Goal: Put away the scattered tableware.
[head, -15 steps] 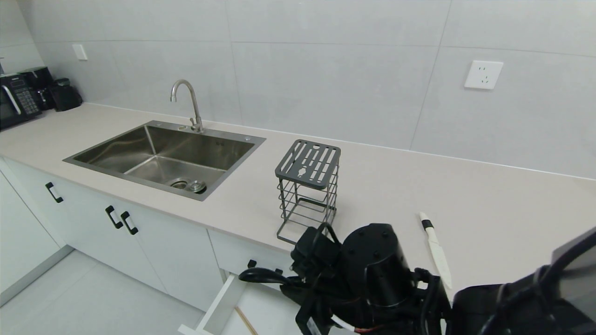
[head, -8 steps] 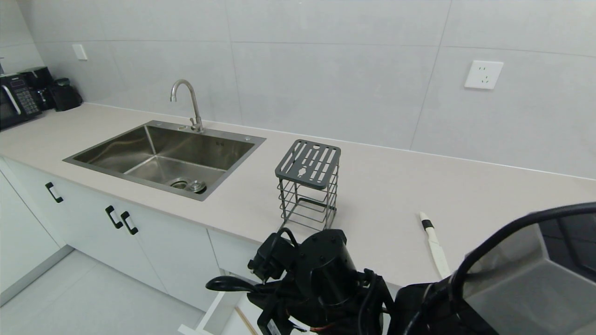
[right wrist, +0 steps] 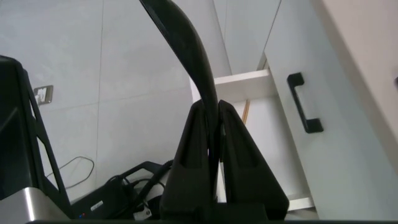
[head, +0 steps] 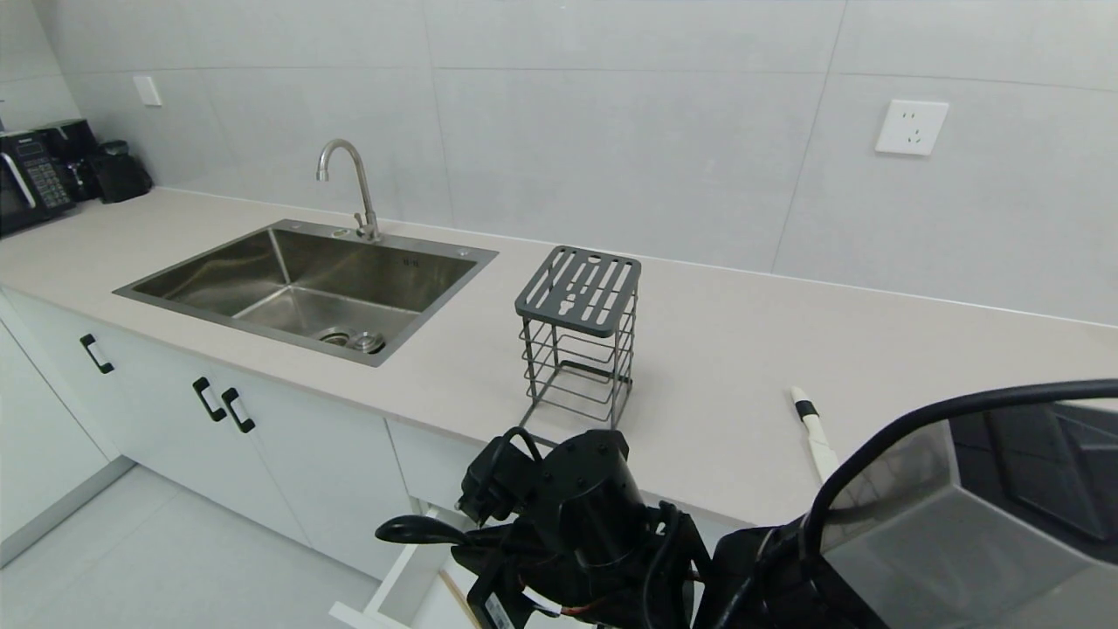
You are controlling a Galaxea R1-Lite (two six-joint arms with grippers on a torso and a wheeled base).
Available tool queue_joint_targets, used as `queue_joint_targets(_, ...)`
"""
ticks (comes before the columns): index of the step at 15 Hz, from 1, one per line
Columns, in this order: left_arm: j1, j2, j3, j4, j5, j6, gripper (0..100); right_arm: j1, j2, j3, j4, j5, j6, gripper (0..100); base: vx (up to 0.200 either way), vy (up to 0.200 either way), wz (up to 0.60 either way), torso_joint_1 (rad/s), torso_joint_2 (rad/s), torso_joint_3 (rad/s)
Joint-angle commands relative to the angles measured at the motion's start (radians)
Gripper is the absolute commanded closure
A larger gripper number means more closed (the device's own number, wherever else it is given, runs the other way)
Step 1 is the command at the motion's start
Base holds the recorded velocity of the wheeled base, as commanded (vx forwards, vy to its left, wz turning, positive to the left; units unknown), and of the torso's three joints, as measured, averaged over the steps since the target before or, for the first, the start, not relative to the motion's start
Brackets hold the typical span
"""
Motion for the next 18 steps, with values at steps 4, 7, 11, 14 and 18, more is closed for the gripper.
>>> queue_joint_targets(4, 0.0, 0.001, 0.0, 0.0, 0.0, 0.0, 0, 0.001, 0.011, -0.01, -0.003, -0.002, -0.007, 100, 0.0, 0.0, 0.0, -0.157, 0.31, 0.154)
queue_joint_targets(7, 0.0, 0.001, 0.0, 0.0, 0.0, 0.0, 0, -0.001, 0.011, -0.009, -0.004, -0.004, -0.01, 100, 0.0, 0.0, 0.0, -0.232, 0.46, 0.225)
queue_joint_targets(11, 0.0, 0.001, 0.0, 0.0, 0.0, 0.0, 0, -0.001, 0.02, -0.012, -0.004, -0.004, -0.008, 100, 0.0, 0.0, 0.0, -0.262, 0.52, 0.253)
queue_joint_targets(14, 0.0, 0.001, 0.0, 0.0, 0.0, 0.0, 0, -0.002, 0.026, -0.015, -0.004, -0.004, -0.01, 100, 0.0, 0.0, 0.0, -0.17, 0.33, 0.159)
queue_joint_targets(18, 0.0, 0.001, 0.0, 0.0, 0.0, 0.0, 0, -0.002, 0.034, -0.013, -0.006, -0.004, -0.008, 100, 0.0, 0.0, 0.0, -0.157, 0.31, 0.151)
